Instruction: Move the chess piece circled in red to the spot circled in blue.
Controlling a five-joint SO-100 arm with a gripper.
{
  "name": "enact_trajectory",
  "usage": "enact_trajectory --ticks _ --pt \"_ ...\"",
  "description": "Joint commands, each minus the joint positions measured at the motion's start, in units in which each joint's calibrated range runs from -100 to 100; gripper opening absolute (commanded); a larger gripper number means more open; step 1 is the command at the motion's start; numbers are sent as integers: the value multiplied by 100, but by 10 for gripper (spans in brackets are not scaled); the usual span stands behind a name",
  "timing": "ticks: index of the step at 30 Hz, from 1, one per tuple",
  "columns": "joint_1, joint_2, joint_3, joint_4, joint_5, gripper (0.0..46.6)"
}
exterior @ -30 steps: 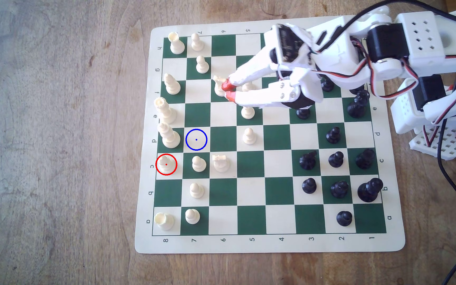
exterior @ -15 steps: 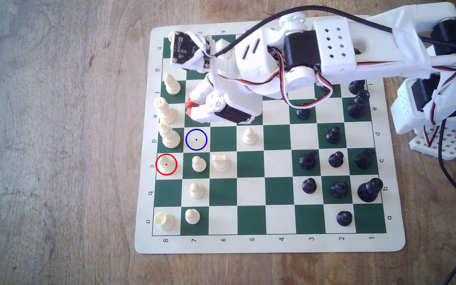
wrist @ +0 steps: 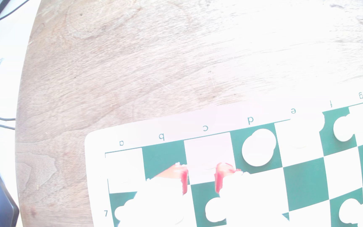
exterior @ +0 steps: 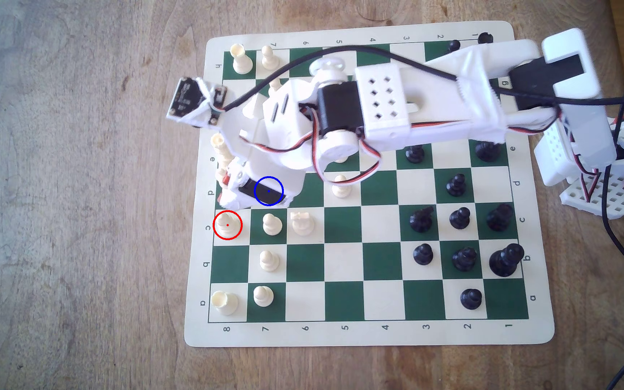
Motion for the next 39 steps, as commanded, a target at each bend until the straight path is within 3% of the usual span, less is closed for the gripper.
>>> enact_trajectory --ticks 1,7,10,16,39 --pt "-58 154 -957 25 -15 74" --pt "-58 417 -1120 25 -24 105" --pt "-74 485 -1156 25 -29 143" --pt "-58 723 -1283 25 -10 123" --pt "75 1639 -2308 83 49 136"
